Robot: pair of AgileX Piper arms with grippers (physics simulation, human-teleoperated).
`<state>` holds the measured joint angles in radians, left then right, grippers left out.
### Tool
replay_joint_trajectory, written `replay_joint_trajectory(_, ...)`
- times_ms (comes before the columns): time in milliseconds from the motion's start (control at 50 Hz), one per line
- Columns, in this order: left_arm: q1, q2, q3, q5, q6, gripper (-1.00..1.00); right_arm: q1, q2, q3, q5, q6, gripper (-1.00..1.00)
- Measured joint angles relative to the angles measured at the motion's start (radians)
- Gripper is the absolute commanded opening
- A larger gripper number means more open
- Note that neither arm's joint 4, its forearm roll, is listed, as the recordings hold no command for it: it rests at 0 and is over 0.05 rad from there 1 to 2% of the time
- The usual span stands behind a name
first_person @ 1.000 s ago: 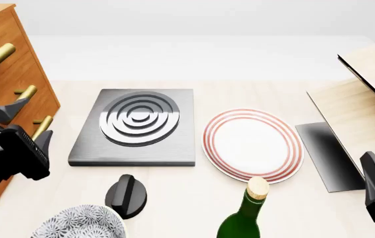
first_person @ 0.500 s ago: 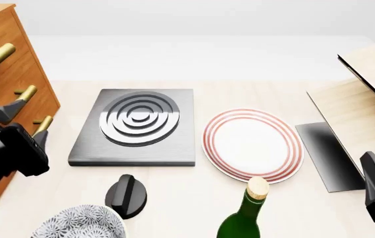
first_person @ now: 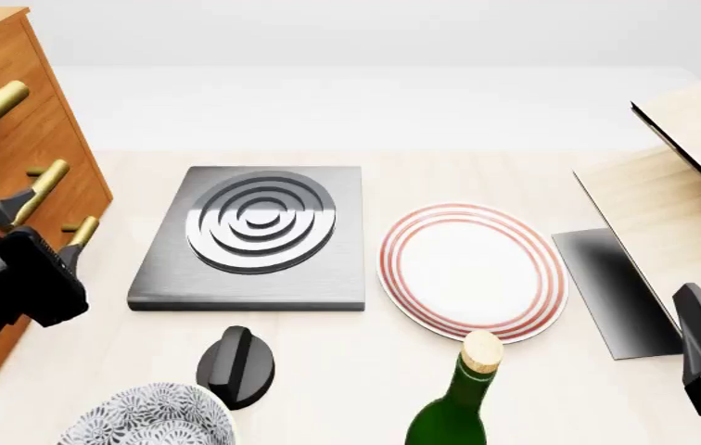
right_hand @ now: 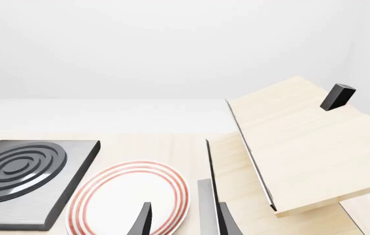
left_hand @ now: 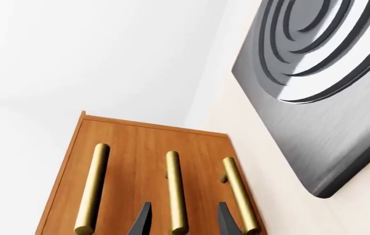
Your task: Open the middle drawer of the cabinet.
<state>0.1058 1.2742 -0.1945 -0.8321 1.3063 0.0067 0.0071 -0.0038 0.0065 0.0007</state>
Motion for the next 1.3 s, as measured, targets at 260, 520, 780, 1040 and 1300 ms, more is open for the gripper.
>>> replay_joint_trajectory(260,0.035,0.044,0.012,-0.047,0.008,1.0,0.0,0.0,0.0,0.0,0.0,1.0)
replay_joint_trajectory(520,0.069,0.073,0.014,-0.077,0.011,1.0,0.0,0.0,0.0,0.0,0.0,1.0)
replay_joint_trajectory(780,0.094,0.12,-0.004,-0.114,0.018,1.0,0.0,0.0,0.0,0.0,0.0,1.0)
replay_joint_trajectory(1040,0.115,0.172,-0.027,-0.15,0.024,1.0,0.0,0.0,0.0,0.0,0.0,1.0)
replay_joint_trajectory(1300,0.144,0.222,-0.046,-0.192,0.035,1.0,0.0,0.0,0.0,0.0,0.0,1.0)
